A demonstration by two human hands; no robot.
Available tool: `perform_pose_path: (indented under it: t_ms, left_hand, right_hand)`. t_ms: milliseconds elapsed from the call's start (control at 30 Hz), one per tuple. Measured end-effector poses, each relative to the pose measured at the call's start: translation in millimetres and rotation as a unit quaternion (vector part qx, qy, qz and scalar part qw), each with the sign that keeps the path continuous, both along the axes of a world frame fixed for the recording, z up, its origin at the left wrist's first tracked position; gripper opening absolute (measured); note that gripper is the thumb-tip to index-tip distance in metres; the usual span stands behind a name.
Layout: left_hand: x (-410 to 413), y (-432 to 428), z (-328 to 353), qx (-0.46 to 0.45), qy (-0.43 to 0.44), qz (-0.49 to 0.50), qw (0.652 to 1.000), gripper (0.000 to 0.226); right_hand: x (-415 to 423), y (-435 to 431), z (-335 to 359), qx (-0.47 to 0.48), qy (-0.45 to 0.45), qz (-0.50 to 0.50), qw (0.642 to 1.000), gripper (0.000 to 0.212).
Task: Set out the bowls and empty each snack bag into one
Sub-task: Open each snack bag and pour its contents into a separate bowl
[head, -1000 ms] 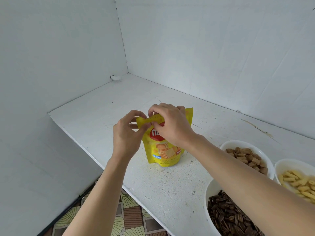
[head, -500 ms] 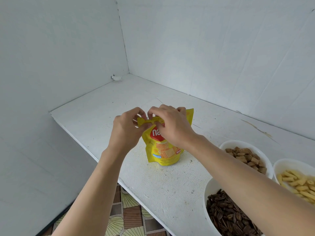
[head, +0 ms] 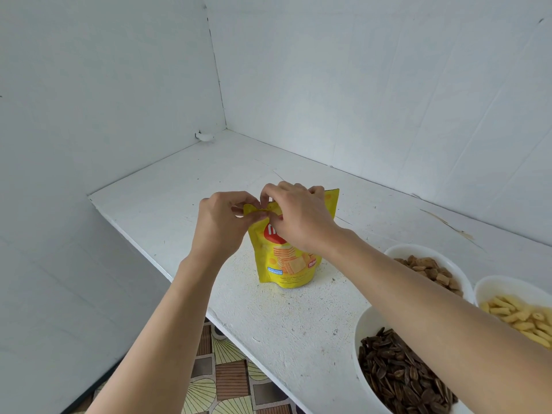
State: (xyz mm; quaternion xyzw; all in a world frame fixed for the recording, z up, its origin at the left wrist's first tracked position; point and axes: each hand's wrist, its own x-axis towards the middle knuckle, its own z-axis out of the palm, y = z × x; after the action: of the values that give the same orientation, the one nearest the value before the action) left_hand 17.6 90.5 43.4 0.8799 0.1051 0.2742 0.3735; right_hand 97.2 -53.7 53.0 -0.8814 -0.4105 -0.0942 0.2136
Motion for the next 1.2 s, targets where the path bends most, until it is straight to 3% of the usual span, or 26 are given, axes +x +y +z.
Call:
perform_pose_path:
  t_ms: [200, 500, 633, 800, 1067, 1200]
  left_hand:
    - [-4, 8, 0, -0.004, 0.017, 0.030, 0.999, 0.008]
    - [0, 5, 8, 0.061, 0.085, -0.021, 0.994, 0.005]
    - [10, -9, 16, 0.083, 0.126, -0.074, 0.986, 0.026]
    - [22, -19, 27, 0.077, 0.175, -0.083, 0.978, 0.030]
    - [33, -17, 26, 0.043, 0.174, -0.028, 0.983, 0.026]
    - [34, -2, 25, 0.000, 0.152, 0.034, 0.988, 0.029]
  right_hand:
    - [13, -13, 4, -0.072, -0.057, -0.004, 0.996, 0.029]
    - [24, -39, -8, 0.050, 0.034, -0.041, 0.997, 0.024]
    - [18, -40, -8, 0.084, 0.044, -0.029, 0.995, 0.017]
    - [16, -43, -11, 0.107, 0.052, -0.031, 0.992, 0.019]
    - [13, -58, -16, 0.107, 0.063, -0.002, 0.992, 0.005]
    - [12, -73, -15, 0.095, 0.111, 0.039, 0.989, 0.016]
